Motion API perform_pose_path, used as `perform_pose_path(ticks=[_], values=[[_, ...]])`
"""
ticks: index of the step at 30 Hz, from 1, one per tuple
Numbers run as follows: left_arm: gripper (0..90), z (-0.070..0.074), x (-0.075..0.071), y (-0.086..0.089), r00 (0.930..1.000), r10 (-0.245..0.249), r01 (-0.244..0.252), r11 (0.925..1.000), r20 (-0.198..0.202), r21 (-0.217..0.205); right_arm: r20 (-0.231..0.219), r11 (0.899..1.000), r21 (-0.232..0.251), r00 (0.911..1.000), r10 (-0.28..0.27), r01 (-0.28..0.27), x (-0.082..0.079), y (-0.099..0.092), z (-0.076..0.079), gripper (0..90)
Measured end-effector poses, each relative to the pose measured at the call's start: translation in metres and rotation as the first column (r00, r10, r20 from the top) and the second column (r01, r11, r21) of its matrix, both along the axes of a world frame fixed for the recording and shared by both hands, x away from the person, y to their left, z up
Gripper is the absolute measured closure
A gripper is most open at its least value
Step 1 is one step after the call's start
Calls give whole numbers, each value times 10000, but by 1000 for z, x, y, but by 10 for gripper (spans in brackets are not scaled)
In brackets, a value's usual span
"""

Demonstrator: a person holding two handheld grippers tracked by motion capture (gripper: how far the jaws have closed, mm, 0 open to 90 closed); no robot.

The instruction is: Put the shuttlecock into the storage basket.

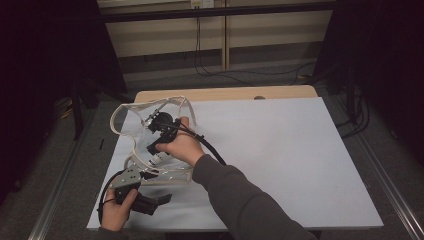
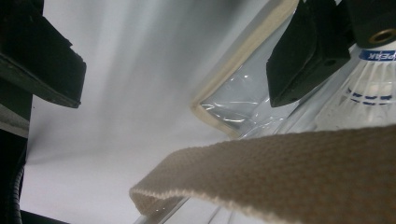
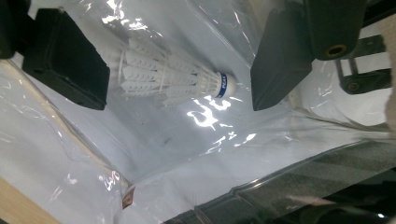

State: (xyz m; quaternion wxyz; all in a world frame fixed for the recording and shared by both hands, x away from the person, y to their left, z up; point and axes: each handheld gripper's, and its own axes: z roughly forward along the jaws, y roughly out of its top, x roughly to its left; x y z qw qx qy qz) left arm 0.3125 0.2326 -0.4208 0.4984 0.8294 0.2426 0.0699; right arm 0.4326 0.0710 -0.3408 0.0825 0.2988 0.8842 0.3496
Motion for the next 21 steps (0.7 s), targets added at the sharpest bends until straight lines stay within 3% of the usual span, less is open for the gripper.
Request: perform_pose_path(ticks=[12, 21], values=[[48, -1, 0, -1, 10000, 31, -31, 10000, -46, -33, 219, 9992, 75, 9990, 380, -382, -12, -11, 20, 165], [48, 0, 0, -1, 10000, -24, 24, 10000, -9, 35, -46, 9944, 770, 9974, 724, -718, -18, -33, 29, 133]])
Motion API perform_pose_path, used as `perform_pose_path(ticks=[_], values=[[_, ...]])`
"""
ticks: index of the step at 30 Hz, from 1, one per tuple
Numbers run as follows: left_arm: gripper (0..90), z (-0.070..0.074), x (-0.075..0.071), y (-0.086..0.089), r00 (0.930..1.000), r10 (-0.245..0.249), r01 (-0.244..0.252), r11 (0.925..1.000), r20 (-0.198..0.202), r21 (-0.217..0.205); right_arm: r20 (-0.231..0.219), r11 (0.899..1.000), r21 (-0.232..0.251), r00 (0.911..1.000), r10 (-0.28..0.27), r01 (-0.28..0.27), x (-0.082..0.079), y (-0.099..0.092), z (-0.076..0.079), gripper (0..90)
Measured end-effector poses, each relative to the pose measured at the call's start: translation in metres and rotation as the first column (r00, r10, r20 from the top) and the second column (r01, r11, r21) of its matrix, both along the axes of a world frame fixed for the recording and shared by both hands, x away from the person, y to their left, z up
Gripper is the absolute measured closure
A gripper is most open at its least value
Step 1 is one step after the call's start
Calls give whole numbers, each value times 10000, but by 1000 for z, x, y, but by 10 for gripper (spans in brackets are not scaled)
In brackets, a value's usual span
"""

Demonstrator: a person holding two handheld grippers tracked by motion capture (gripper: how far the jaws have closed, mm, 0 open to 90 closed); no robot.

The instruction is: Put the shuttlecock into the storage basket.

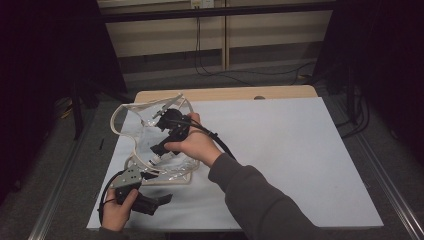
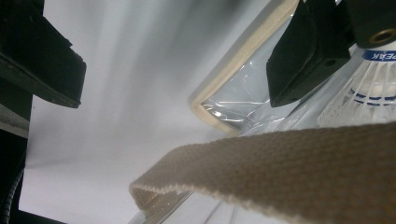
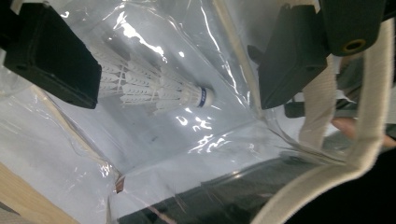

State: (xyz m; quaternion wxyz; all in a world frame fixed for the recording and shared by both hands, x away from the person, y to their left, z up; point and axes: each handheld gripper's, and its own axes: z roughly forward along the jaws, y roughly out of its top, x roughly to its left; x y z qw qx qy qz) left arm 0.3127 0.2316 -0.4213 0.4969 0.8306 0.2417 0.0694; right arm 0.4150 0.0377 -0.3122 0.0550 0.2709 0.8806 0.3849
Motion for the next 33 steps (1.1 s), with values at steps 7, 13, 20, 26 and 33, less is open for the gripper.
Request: perform_pose_path(ticks=[7, 13, 20, 26, 33], values=[[48, 0, 1, 0, 10000, 21, -21, 10000, -45, 59, 48, 9994, 158, 9995, 306, -307, -6, -18, 6, 130], [48, -1, 1, -1, 10000, 4, -3, 10000, -59, 80, 88, 9982, 351, 9988, 484, -487, -13, -32, 8, 117], [48, -1, 1, -1, 10000, 50, -50, 10000, -60, 87, 207, 9961, 546, 9975, 677, -687, -19, -45, 14, 100], [48, -1, 1, -2, 10000, 73, -72, 9998, -54, 173, 318, 9941, 664, 9959, 842, -862, -28, -56, 20, 94], [48, -1, 1, -2, 9999, 99, -99, 9999, -82, 90, 390, 9916, 877, 9950, 917, -948, -33, -73, 25, 85]])
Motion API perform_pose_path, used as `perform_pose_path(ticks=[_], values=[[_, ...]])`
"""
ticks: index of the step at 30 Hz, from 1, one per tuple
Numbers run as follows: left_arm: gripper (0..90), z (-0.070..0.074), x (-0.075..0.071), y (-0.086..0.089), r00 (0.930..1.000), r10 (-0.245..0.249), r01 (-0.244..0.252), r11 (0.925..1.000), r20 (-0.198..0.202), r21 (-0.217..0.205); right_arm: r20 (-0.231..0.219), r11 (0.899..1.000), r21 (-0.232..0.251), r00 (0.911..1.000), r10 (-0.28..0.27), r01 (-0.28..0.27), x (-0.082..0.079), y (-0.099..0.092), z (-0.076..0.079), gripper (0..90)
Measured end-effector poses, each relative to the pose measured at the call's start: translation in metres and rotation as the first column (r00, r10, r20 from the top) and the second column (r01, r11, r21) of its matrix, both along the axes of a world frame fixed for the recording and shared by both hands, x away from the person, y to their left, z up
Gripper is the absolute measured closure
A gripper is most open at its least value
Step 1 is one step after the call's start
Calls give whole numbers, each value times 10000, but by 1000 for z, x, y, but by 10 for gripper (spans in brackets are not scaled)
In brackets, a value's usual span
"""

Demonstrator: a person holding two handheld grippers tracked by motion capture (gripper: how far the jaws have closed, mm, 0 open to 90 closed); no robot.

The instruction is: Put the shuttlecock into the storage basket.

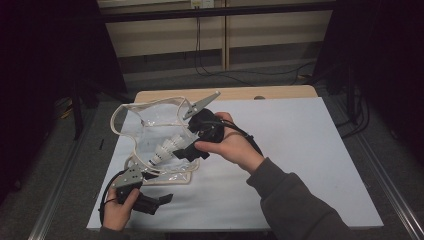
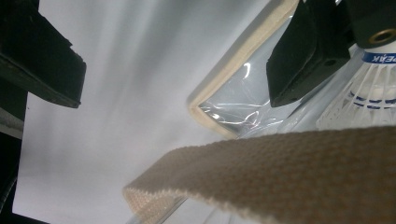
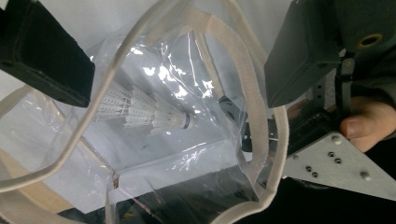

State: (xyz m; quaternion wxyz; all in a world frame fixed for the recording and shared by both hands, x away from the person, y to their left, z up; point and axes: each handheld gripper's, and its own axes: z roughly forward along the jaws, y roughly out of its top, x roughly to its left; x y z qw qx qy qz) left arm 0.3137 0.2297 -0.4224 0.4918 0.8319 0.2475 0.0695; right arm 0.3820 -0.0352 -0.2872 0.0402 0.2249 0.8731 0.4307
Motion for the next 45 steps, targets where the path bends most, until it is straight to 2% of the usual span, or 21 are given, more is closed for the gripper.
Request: perform_pose_path(ticks=[6, 19, 31, 45], values=[[48, 0, 0, 0, 10000, 25, -25, 10000, 0, -8, 79, 9998, 191, 10000, -15, 14, -3, -14, 2, 80], [48, 0, 1, -1, 10000, 16, -16, 10000, 1, 74, 9, 9991, 354, 9998, -214, 214, -5, -50, -10, 75], [48, 0, 1, -1, 10000, 14, -14, 9999, -8, 131, 98, 9991, 380, 9998, -168, 164, -12, -73, -27, 73], [48, 0, 0, -1, 10000, 19, -19, 10000, -15, 75, 27, 9965, 639, 9985, -547, 544, -15, -105, -47, 70]])
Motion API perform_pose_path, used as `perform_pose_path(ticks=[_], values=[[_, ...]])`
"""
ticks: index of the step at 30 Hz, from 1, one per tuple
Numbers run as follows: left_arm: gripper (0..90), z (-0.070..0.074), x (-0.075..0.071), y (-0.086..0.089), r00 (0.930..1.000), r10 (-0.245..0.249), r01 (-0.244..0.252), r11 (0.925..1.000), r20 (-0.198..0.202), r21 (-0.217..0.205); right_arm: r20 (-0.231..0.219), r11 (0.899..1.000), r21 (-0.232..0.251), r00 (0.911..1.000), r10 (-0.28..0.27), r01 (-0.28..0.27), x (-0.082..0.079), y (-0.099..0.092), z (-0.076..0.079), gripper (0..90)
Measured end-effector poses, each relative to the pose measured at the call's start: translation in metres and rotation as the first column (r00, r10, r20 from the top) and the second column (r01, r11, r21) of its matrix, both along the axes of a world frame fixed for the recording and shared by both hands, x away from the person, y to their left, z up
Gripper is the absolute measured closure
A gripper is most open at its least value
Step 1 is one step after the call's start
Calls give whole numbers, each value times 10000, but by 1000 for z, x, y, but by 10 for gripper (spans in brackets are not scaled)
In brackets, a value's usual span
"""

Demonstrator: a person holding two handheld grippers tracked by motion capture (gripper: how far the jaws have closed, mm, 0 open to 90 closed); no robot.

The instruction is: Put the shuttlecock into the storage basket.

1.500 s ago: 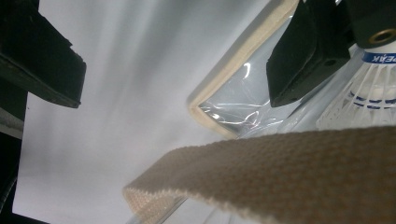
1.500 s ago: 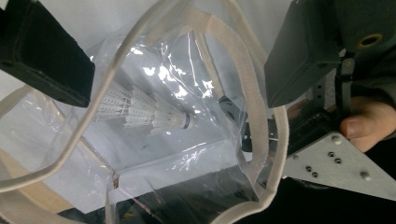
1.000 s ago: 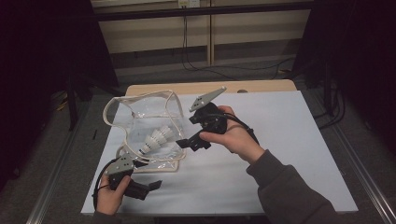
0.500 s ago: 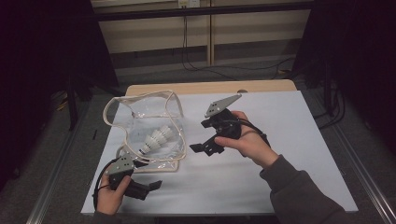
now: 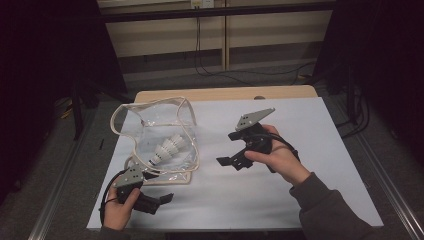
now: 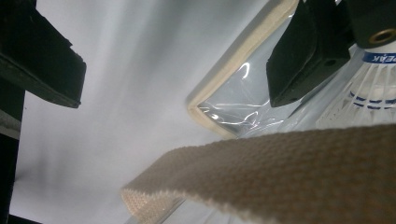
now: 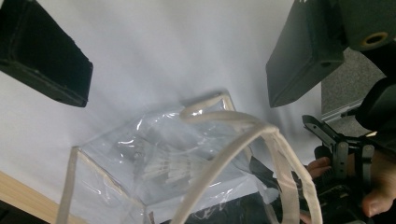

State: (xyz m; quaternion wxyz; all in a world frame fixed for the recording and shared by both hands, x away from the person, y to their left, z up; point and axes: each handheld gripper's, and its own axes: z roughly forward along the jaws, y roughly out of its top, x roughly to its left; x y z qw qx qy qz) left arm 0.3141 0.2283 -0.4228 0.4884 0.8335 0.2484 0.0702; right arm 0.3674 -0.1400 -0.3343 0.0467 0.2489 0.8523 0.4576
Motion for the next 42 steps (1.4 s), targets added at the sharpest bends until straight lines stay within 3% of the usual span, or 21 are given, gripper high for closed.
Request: perform_pose_path(ticks=[42], values=[[48, 0, -1, 0, 10000, 16, -17, 10000, 43, 46, -90, 9968, 190, 9970, -775, 777, -18, -62, -44, 71]])
